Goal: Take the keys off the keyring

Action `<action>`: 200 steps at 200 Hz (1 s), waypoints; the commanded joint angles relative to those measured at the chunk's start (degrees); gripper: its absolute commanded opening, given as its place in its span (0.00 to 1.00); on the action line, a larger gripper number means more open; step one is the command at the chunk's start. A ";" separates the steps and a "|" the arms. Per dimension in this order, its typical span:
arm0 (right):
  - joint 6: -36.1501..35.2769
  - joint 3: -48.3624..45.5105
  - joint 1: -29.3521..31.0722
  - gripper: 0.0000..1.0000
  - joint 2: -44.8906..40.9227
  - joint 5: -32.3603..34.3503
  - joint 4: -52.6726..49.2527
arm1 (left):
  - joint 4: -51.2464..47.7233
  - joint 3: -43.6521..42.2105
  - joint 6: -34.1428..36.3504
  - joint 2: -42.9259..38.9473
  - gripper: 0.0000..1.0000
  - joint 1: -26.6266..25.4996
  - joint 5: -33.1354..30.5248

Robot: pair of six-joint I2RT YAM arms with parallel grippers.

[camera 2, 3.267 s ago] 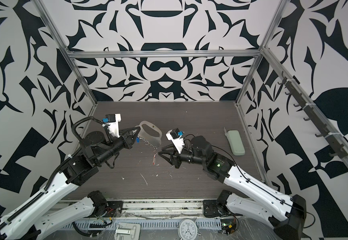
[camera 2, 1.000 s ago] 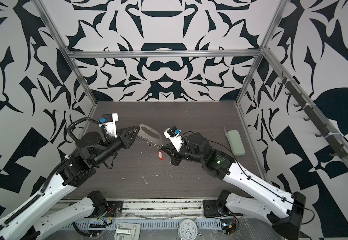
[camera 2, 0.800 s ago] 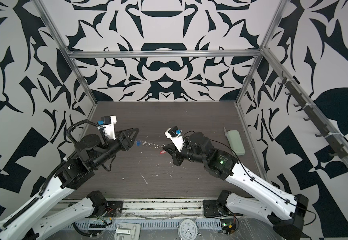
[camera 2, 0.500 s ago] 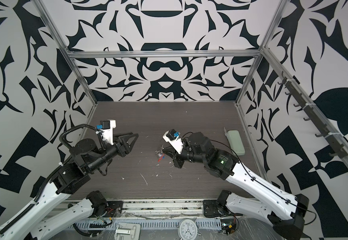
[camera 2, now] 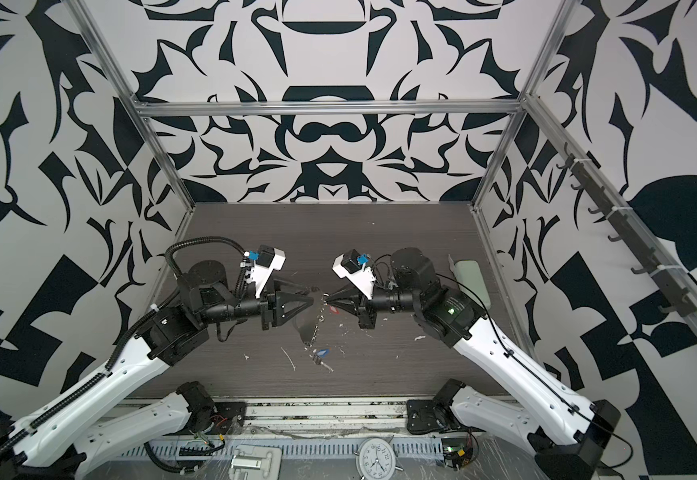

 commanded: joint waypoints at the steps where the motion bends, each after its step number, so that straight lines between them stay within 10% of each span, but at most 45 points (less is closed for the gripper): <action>1: 1.26 2.64 -0.26 0.00 0.25 -4.94 4.09 | 0.56 1.75 1.62 -0.10 0.43 0.05 4.17; 120: 4.28 3.69 -0.25 0.00 2.53 -6.69 5.26 | 2.51 2.41 2.61 1.73 0.29 -0.22 3.12; 200: 5.11 3.64 -0.25 0.00 3.17 -5.99 6.11 | 3.26 2.47 2.48 2.53 0.00 -1.29 3.10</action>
